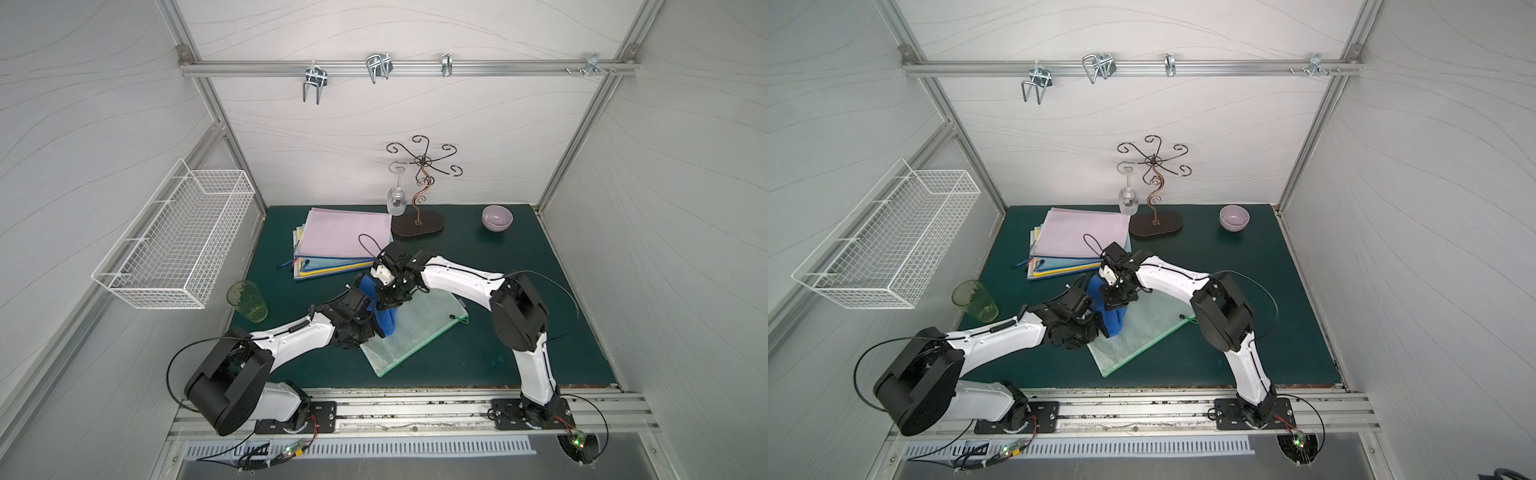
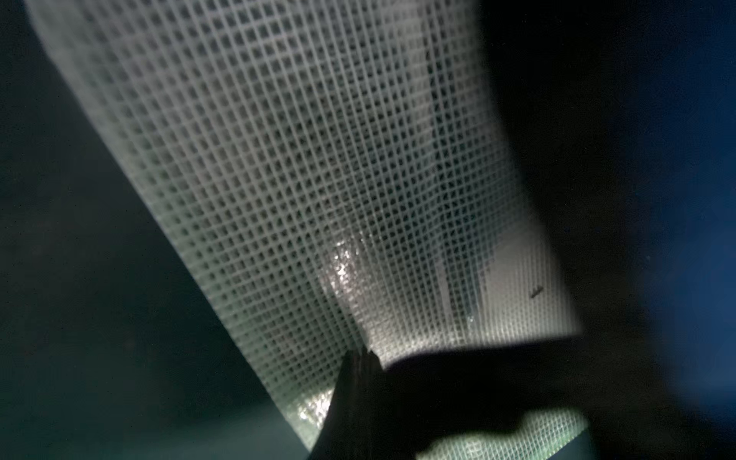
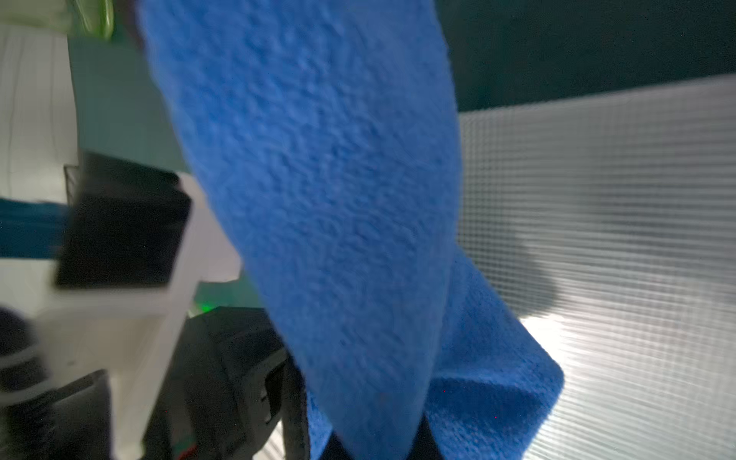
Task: Wipe the document bag
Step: Wipe the dirt from the document bag.
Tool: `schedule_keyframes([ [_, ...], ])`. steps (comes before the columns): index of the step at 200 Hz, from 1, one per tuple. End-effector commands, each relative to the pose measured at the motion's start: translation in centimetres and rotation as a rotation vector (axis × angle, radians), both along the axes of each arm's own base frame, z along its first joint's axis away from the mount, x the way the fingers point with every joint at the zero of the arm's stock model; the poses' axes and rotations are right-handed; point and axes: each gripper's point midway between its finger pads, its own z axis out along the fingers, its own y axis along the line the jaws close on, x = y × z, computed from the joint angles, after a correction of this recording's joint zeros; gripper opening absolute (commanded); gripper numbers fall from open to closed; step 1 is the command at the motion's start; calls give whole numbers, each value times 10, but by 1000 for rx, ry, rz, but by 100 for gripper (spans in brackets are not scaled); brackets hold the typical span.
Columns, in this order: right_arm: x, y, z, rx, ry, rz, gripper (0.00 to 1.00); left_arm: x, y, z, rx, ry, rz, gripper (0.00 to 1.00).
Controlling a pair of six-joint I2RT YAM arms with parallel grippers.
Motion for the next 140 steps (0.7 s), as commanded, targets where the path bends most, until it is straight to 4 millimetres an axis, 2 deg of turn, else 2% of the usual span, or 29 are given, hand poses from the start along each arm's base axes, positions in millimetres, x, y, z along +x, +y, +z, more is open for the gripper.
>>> schedule_keyframes([
  [1,-5,-14,-23,-46,141,-52,0,0,8,2,29,-10,12,0],
  [15,4,-52,-36,-183,115,-127,0,-1,8,0,30,-4,14,0],
  [32,24,-122,-39,-352,31,-253,0,-1,8,-5,34,5,13,0],
  [53,53,-207,-26,-494,-67,-414,0,-2,8,-10,41,15,11,0],
  [67,74,-253,-12,-582,-155,-509,0,-3,9,-12,49,23,8,0],
  [74,82,-269,-5,-615,-181,-549,0,-4,10,-12,51,22,7,0],
  [86,89,-275,3,-608,-206,-556,0,-5,11,-11,50,20,10,0],
  [103,87,-252,-1,-541,-188,-492,0,2,7,3,32,-29,0,0],
  [120,74,-240,-22,-546,-122,-486,0,14,4,24,14,-103,-7,0],
  [140,57,-240,-56,-527,-15,-524,0,25,-5,47,-26,-173,-36,0],
])
